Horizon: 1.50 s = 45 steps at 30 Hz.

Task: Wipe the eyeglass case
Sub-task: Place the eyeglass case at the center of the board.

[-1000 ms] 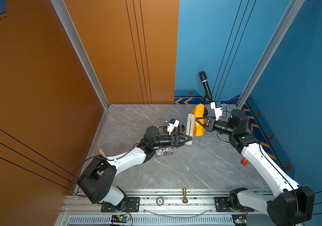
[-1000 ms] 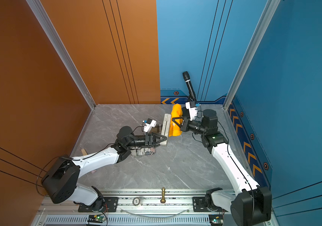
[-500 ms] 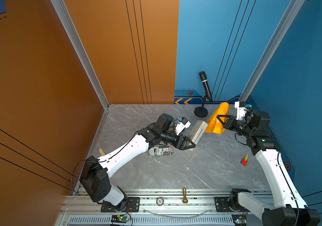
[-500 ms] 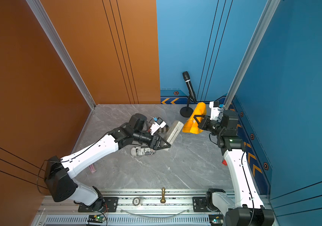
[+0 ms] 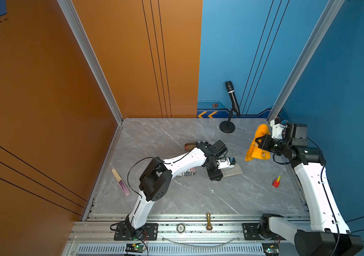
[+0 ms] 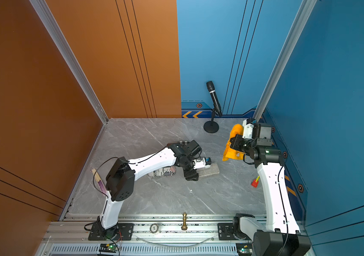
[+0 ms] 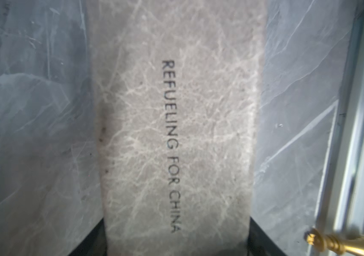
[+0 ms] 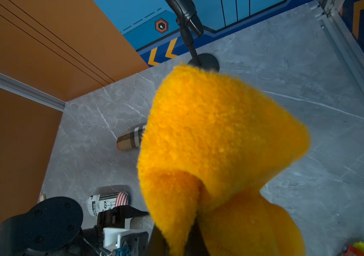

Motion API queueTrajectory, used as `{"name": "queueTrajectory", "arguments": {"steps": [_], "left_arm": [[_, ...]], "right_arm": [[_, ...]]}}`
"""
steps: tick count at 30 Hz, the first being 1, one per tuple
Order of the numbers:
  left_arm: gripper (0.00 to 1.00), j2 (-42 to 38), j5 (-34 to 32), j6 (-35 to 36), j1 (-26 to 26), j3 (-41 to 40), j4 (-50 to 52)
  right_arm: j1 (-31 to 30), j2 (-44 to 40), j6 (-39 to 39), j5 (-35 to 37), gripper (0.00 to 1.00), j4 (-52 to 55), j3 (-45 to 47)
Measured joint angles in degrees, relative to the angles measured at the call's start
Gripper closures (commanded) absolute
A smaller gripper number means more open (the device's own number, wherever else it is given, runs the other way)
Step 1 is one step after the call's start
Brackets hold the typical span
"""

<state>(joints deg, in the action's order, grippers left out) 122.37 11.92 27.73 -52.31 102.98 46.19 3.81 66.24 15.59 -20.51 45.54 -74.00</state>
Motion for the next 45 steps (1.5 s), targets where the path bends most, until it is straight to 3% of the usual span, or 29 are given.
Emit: {"name": "queueTrajectory", "arguments": {"steps": [5,13,24,29,35,42,43,45], "left_arm": [[0.77,4.9,-3.9,7.2,-0.8,4.1,0.3],[0.77,9.0,-4.9,15.0,-1.0,7.4,0.9],[0.75,17.8,-3.5,15.3,-1.0,20.4,2.4],[0.72,19.1,-2.7,14.4,-1.0,21.5,3.6],[0.47,20.2,-2.2,11.1,-1.0,23.2,4.5],[0.27,20.6,-1.3,9.3,-1.3,24.5,4.7],[0.05,20.6,-1.3,9.2,-1.4,24.6,4.7],[0.01,20.6,-1.2,8.9,-1.5,24.7,4.7]], "right_arm": [[-3.5,2.1,-2.0,3.8,1.0,4.4,0.0],[-5.2,2.2,-2.8,7.1,1.0,6.5,1.6],[-7.2,2.1,-2.8,9.1,1.0,8.1,3.7],[-7.2,1.9,-2.8,9.9,1.0,8.1,4.0],[-7.1,1.2,-3.0,10.1,1.0,8.0,4.0],[-7.7,0.5,-3.0,9.8,1.0,8.0,4.7],[-7.7,0.2,-3.0,9.8,1.0,8.0,4.7],[-7.7,-0.5,-3.2,9.8,1.0,8.0,4.7]]}}
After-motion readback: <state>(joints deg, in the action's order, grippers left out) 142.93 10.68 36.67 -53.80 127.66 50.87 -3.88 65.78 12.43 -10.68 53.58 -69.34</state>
